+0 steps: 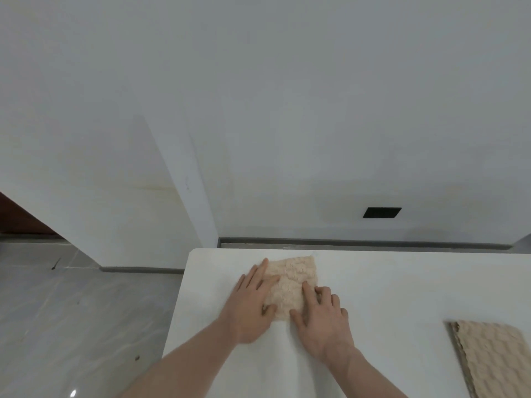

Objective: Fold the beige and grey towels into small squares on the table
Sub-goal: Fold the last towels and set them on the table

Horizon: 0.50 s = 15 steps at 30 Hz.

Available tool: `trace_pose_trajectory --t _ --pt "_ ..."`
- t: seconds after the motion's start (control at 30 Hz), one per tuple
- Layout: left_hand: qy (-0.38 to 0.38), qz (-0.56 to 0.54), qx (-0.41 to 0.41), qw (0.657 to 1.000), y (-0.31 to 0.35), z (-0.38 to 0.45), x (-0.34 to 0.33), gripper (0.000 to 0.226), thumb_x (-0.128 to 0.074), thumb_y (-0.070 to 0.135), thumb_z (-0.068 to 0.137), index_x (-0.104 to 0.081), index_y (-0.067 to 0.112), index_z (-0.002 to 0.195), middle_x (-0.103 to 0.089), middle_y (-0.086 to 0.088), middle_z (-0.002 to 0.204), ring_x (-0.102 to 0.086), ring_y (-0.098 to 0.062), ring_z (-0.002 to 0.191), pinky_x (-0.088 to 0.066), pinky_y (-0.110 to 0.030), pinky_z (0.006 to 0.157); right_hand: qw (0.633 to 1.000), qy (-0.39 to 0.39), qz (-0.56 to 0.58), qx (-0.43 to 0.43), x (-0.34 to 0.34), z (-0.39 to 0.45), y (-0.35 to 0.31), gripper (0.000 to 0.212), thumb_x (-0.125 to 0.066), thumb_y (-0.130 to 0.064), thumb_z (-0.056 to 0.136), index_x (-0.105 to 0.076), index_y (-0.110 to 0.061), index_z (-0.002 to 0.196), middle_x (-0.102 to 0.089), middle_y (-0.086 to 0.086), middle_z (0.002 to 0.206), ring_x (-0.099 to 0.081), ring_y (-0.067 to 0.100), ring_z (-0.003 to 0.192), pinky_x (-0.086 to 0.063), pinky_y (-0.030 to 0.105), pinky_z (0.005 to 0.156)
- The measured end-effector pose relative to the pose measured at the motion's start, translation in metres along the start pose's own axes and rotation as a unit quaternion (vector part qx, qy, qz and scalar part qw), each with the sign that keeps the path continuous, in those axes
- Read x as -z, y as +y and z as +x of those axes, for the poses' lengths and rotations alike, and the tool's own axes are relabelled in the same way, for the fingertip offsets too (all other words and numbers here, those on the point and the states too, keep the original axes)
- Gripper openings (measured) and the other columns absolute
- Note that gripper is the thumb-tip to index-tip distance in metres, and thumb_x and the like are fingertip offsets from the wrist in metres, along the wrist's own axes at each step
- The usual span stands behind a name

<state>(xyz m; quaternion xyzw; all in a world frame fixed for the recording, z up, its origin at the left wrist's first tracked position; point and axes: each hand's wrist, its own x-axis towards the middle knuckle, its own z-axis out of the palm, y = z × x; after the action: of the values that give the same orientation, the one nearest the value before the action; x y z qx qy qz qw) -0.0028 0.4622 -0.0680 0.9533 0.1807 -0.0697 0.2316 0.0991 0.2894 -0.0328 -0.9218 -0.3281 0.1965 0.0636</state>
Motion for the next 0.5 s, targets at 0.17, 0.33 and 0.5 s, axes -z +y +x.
trace_pose_trajectory --t 0.17,0.33,0.5 --pt "0.047 0.025 0.015 0.998 -0.005 -0.021 -0.018 0.066 -0.019 0.058 0.104 0.003 0.039 0.163 0.03 0.018 0.165 0.025 -0.006 0.153 0.004 -0.038 0.127 0.996 0.037 0.006 0.084 0.002 0.008 0.011 0.064 -0.026 -0.05 0.104 -0.007 -0.03 0.162 0.002 -0.006 0.169 0.001 0.017 0.156 -0.017 0.038 0.125" --pt "0.091 0.045 0.016 0.995 -0.005 -0.024 -0.025 0.065 -0.02 0.053 0.106 0.001 0.032 0.164 0.026 0.012 0.168 0.02 -0.009 0.155 0.0 -0.039 0.128 0.995 0.011 0.001 0.102 -0.024 0.023 0.01 0.064 -0.014 -0.048 0.105 0.014 -0.03 0.16 0.03 -0.015 0.163 0.028 0.008 0.15 0.004 0.045 0.127" --pt "0.132 0.032 0.011 0.991 -0.007 -0.022 -0.029 0.059 -0.025 0.045 0.11 -0.009 0.03 0.165 0.013 0.012 0.171 0.009 -0.003 0.156 -0.007 -0.036 0.128 0.995 0.063 0.015 0.07 -0.049 0.027 0.008 0.064 -0.007 -0.047 0.103 0.015 -0.028 0.159 0.026 -0.012 0.165 0.028 0.01 0.151 0.009 0.047 0.126"
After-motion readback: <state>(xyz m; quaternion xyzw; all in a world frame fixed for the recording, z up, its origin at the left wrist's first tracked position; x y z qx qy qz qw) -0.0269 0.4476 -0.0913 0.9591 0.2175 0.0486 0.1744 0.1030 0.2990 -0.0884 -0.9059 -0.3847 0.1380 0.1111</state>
